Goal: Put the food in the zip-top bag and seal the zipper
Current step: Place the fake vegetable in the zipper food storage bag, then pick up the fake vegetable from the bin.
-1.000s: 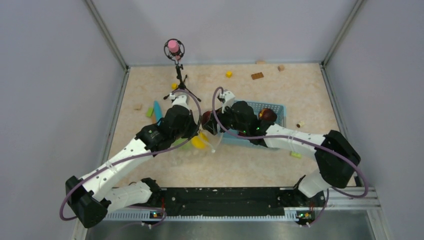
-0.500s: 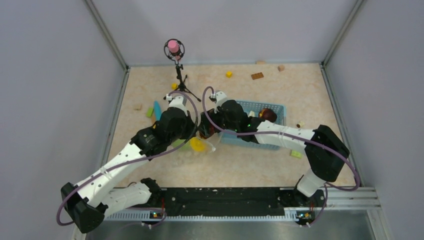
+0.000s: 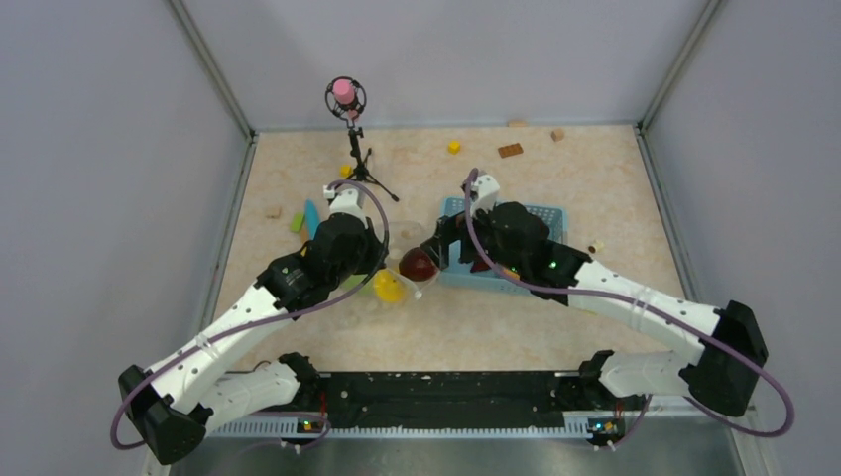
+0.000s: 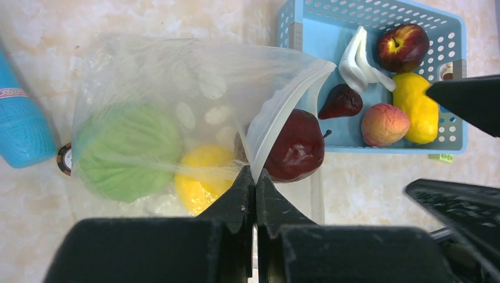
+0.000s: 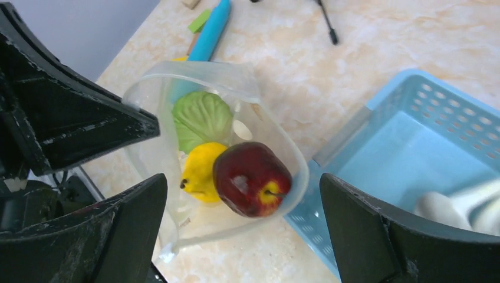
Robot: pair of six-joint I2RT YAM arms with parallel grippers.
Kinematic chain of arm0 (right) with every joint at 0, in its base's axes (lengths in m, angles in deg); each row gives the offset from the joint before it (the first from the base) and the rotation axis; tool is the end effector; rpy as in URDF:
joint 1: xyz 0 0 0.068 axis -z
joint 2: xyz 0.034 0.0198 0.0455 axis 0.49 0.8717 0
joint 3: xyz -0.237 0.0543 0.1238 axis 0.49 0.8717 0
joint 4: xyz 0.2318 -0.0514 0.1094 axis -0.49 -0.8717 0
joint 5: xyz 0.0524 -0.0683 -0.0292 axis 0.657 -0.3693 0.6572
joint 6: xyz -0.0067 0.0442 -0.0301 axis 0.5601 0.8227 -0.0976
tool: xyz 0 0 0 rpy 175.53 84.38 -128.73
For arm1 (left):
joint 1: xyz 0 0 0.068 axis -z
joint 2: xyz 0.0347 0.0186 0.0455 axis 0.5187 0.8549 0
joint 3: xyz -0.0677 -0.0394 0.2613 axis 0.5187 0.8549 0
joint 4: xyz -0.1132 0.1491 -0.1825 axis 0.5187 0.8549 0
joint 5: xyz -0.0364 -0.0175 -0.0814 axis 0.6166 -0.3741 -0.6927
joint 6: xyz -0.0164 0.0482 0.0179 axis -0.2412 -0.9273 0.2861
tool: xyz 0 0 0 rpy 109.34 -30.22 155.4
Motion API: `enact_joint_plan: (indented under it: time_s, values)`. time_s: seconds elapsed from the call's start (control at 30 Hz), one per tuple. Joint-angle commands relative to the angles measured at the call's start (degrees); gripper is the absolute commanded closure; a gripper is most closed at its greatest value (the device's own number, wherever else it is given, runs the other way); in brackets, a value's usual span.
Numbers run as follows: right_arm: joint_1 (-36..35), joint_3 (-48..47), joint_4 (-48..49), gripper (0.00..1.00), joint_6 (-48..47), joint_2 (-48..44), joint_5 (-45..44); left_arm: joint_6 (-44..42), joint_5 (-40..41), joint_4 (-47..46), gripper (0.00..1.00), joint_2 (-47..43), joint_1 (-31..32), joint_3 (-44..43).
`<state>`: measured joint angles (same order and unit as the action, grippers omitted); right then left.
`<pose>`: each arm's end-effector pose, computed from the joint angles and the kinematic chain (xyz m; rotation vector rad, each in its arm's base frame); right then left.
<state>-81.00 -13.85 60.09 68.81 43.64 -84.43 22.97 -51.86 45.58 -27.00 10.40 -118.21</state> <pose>0.1820 0.2283 0.3111 -0.5087 1.9157 0.8133 0.1591 -0.1293 0.3188 -0.0723 2.1910 -0.5198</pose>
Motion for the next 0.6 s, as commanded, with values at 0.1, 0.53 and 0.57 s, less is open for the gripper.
enact_joint_plan:
  time_s: [0.1, 0.53, 0.57]
  values:
    - [6.22, 5.26, -10.20, 0.01, 8.27, -8.05, -10.01, 0.54, 2.20, -1.23, 1.00, -1.72, -0.17, 0.25]
    - [8.13, 2.48, -17.12, 0.01, 14.86, 2.89, -18.83, 0.61, 2.67, -0.90, 1.00, -1.81, -0.16, 0.17]
    - [8.20, 1.53, -17.96, 0.01, 15.37, 4.50, -19.65, 0.69, 2.82, -0.87, 1.00, -1.76, -0.12, 0.25]
